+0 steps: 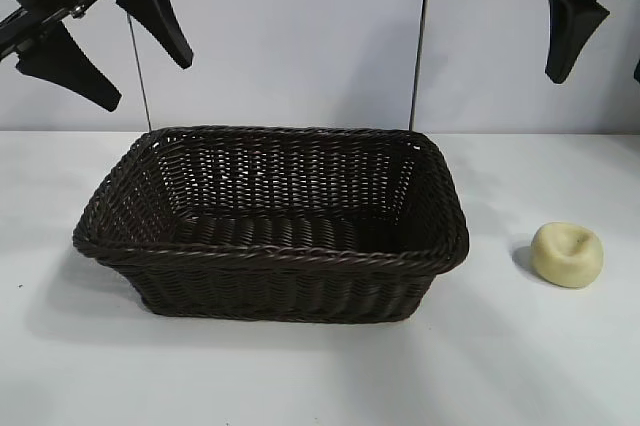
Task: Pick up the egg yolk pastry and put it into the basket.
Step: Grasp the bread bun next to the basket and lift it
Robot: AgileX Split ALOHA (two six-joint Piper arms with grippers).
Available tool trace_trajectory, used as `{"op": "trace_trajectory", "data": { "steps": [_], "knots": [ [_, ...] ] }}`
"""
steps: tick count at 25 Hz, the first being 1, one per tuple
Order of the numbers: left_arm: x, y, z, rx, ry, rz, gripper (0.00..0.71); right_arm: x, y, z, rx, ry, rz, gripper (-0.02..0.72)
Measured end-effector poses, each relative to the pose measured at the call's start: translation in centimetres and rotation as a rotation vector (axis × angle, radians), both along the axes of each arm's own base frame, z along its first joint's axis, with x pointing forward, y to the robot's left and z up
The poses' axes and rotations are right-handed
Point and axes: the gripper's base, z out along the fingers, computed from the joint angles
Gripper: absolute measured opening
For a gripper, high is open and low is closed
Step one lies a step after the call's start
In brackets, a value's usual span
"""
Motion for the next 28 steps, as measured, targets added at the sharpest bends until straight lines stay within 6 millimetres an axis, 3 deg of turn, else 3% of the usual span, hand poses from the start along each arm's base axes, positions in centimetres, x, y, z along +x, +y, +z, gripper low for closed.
{"op": "trace_trajectory", "data": {
  "steps": [4, 18, 28],
  "knots": [
    [0.0, 0.0, 0.0, 0.0, -0.002, 0.001, 0.531, 0.2, 0.0, -0.6, 0.002, 0.019, 0.0, 0.591],
    [0.0, 0.0, 0.0, -0.001, -0.005, 0.003, 0.531, 1.3, 0.1, -10.1, -0.007, 0.281, -0.002, 0.591],
    [0.0, 0.0, 0.0, -0.001, -0.004, 0.004, 0.531, 2.0, 0.1, -13.9, -0.008, 0.343, -0.008, 0.591]
  ]
}}
